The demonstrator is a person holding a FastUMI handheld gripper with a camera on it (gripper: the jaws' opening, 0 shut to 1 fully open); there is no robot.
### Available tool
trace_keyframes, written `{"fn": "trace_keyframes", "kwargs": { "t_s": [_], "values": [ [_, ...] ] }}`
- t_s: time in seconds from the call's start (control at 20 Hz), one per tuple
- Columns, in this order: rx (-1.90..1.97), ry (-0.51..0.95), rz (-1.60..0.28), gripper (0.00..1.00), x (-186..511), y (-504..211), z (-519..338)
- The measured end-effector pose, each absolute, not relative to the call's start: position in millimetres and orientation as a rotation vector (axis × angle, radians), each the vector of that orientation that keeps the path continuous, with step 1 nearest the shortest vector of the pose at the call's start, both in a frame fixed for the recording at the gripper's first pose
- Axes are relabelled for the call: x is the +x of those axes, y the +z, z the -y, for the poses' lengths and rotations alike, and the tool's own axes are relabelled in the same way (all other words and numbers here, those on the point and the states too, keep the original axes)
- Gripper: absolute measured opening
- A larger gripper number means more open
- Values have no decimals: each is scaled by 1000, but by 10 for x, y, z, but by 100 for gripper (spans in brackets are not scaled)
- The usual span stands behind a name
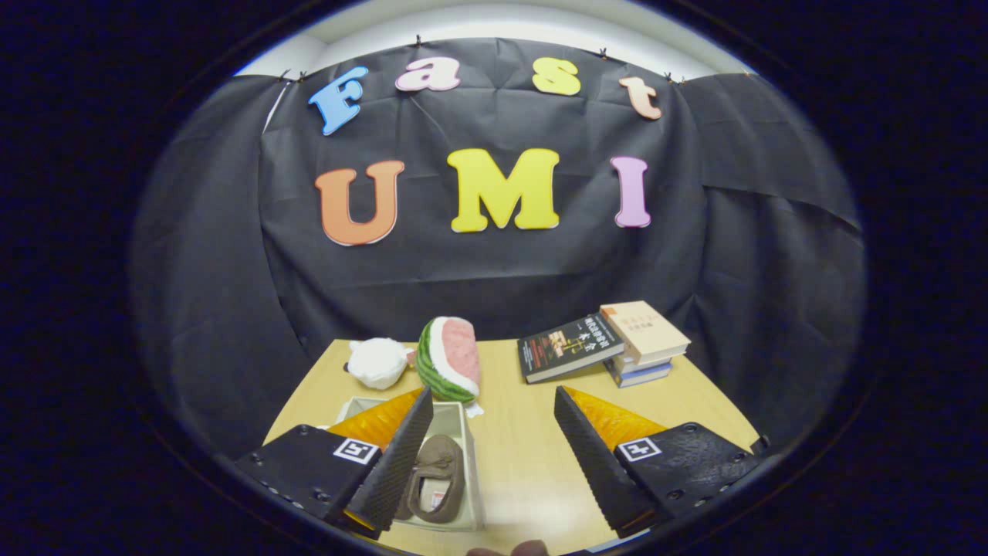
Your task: Open the storage box then place both shoes into the box .Put the left shoe in first, then the right shoe, with the right side of both shoes facing outward in a uniform manner.
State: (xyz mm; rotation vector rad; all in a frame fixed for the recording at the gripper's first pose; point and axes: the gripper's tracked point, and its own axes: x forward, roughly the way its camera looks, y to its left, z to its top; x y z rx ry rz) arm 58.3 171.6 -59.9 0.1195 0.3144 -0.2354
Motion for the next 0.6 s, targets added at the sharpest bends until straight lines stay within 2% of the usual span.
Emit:
{"fn": "trace_keyframes", "kwargs": {
  "t_s": [0.6],
  "values": [
    [91,-278,-150,96,98,134,-1230]
  ]
}}
